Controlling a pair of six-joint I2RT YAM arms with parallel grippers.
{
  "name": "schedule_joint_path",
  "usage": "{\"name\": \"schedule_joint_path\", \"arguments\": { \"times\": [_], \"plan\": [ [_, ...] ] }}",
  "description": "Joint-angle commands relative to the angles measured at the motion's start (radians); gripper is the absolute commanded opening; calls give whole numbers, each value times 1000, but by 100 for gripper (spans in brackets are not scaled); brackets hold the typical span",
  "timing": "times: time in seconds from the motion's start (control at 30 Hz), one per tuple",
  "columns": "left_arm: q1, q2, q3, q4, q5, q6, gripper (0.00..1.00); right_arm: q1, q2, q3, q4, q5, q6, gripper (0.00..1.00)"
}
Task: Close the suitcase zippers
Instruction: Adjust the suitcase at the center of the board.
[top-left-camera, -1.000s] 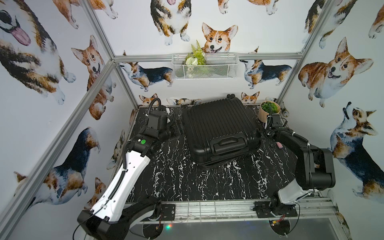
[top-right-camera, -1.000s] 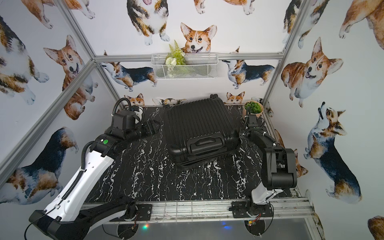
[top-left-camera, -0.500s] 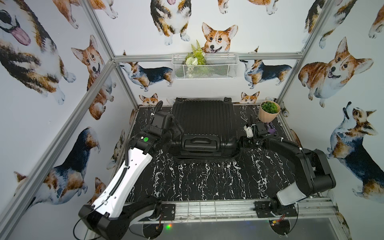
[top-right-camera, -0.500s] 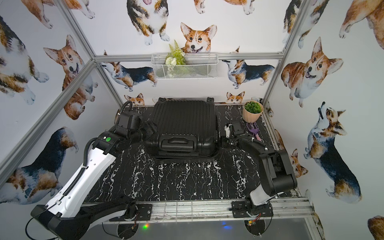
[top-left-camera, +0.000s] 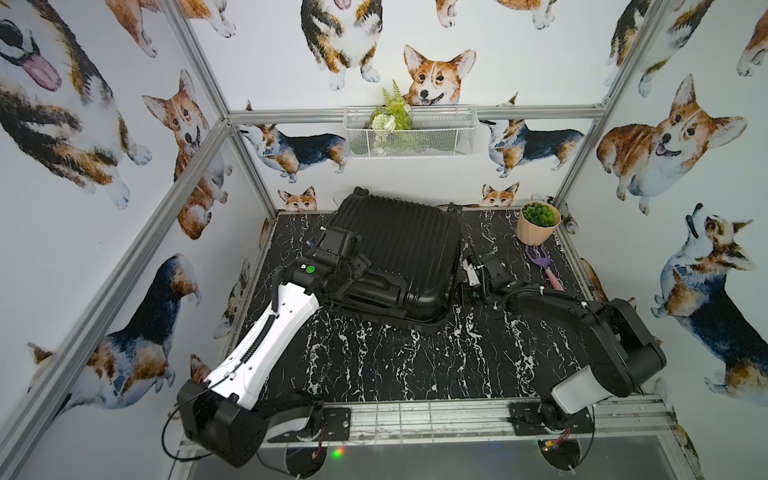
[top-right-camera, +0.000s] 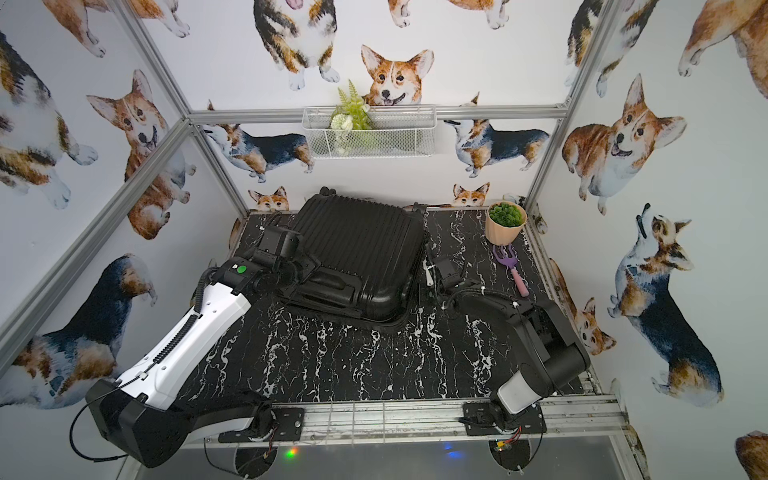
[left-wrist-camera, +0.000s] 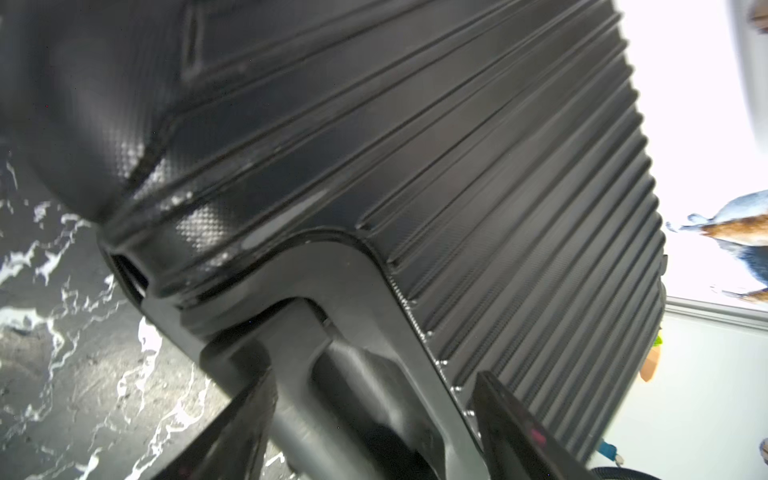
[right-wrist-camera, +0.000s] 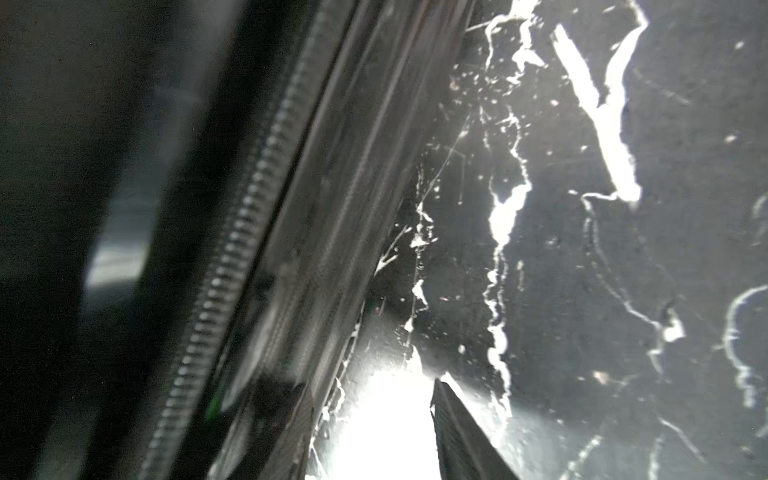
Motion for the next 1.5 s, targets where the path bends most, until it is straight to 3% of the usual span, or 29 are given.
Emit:
{"name": "schedule_joint_path", "arguments": {
  "times": [0.0,0.43,0.83,1.1,1.2,1.33,1.47],
  "plan": [
    [1,-9,-24,-92,-45,-83,79,35,12,23,116,-11,32,50],
    [-6,-72,-1,-152,-195,-47,79,89,46,56,132,12,45,49],
    [-2,59,2,-92,-129,-28,76,116,18,84,115,40,37,49],
    [36,134,-21,-57,-119,1,58,116,-80,58,86,116,12,50],
    [43,160,11,-70,-133,53,43,116,-123,51,53,161,-19,51],
    [70,171,42,-87,-208,115,38,100,-196,32,-3,237,-66,53],
    [139,194,79,-64,-219,234,25,35,-268,-5,-39,209,-82,53]
  ]
}}
